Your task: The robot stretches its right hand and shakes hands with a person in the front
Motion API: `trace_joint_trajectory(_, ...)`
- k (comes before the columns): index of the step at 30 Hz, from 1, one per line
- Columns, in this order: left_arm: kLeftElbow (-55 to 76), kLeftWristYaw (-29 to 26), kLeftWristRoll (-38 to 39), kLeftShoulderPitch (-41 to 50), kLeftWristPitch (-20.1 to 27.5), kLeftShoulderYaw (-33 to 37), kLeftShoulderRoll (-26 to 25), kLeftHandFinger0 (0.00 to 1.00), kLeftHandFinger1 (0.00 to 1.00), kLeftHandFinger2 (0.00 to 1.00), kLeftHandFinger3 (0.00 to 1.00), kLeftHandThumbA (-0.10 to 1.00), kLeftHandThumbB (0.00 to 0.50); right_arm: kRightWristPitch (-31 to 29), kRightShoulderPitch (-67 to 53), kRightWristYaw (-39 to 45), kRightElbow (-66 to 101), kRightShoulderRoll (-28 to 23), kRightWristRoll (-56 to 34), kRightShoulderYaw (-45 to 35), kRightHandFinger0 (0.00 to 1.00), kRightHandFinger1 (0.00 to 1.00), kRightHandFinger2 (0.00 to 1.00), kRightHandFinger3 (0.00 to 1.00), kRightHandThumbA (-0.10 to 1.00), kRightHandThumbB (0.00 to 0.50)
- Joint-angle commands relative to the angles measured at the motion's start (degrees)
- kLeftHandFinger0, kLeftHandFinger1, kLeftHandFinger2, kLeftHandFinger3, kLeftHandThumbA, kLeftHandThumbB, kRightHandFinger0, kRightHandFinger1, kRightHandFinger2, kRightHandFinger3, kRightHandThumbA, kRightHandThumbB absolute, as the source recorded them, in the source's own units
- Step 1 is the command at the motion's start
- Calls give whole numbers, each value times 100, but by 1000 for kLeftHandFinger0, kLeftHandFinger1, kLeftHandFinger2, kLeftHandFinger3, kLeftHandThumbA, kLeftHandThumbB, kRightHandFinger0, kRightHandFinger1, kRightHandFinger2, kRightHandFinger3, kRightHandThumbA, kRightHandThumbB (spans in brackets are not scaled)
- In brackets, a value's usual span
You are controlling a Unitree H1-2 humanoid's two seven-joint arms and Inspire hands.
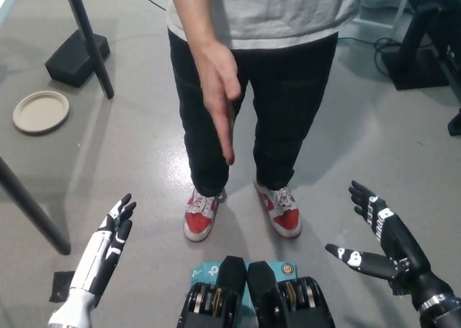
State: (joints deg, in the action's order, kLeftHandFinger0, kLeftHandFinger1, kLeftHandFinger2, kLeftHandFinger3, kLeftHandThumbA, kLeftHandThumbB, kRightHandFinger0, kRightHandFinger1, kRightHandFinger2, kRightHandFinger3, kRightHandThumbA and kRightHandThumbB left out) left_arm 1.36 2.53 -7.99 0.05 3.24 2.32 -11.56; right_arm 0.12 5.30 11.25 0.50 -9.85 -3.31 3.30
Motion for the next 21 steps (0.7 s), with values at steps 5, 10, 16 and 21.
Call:
trace_joint_trajectory(5, 182, -34, -73, 16, 273, -12, 10, 1000, 1000, 1000, 1000, 1000, 68, 917, 562, -287, 1241, 275, -44, -208, 1000, 1000, 1000, 1000, 948, 366)
trace_joint_trajectory(10, 157, -47, -104, 19, 269, -16, 19, 1000, 1000, 1000, 1000, 1000, 85, 1397, 1184, -246, 1362, 326, 92, -91, 1000, 1000, 1000, 1000, 984, 416)
trace_joint_trajectory(16, 204, -58, -157, 6, 204, -17, 25, 1000, 1000, 1000, 1000, 1000, 68, 1835, 2113, -224, 902, 452, 332, 164, 1000, 1000, 1000, 1000, 996, 458)
trace_joint_trajectory(21, 181, -27, -174, -9, 218, -14, -5, 1000, 1000, 1000, 1000, 1000, 66, 1746, 2601, -263, 303, 561, 488, 338, 1000, 1000, 1000, 1000, 1000, 436)
